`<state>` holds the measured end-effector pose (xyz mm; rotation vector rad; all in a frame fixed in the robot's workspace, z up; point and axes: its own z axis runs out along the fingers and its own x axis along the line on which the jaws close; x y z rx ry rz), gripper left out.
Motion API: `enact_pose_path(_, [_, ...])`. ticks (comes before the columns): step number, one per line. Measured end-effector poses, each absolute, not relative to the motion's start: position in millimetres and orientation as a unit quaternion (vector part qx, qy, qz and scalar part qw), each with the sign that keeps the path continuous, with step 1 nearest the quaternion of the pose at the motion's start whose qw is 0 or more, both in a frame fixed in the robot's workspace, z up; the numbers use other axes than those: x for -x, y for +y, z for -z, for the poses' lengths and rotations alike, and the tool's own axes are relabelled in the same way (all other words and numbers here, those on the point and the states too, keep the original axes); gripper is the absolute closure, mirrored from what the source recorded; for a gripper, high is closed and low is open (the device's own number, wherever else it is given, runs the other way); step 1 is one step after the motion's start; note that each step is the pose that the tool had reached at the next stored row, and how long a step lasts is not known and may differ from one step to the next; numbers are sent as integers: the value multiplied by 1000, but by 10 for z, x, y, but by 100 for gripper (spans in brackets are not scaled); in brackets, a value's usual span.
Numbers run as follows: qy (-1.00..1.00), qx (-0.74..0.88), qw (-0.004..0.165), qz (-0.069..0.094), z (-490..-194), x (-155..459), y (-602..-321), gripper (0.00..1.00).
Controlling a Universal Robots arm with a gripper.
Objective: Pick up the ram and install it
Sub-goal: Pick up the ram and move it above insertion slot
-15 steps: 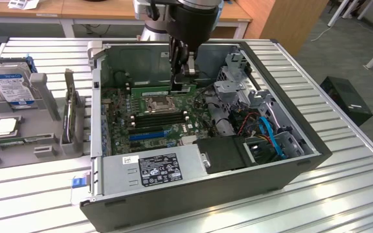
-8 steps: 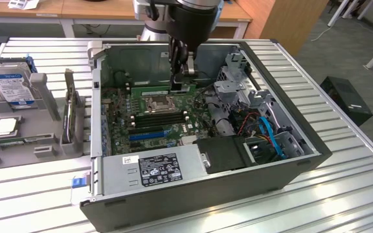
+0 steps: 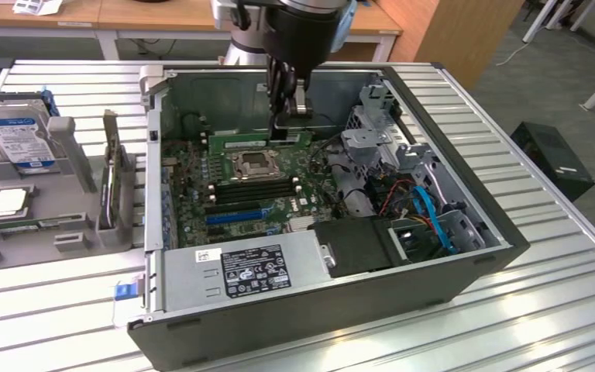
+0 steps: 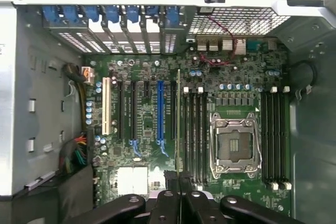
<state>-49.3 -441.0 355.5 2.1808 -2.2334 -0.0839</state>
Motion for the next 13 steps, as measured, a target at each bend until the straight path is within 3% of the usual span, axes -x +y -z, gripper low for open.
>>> enact_pose_path(13, [-715, -698, 9, 27, -3521, 492, -4288, 88])
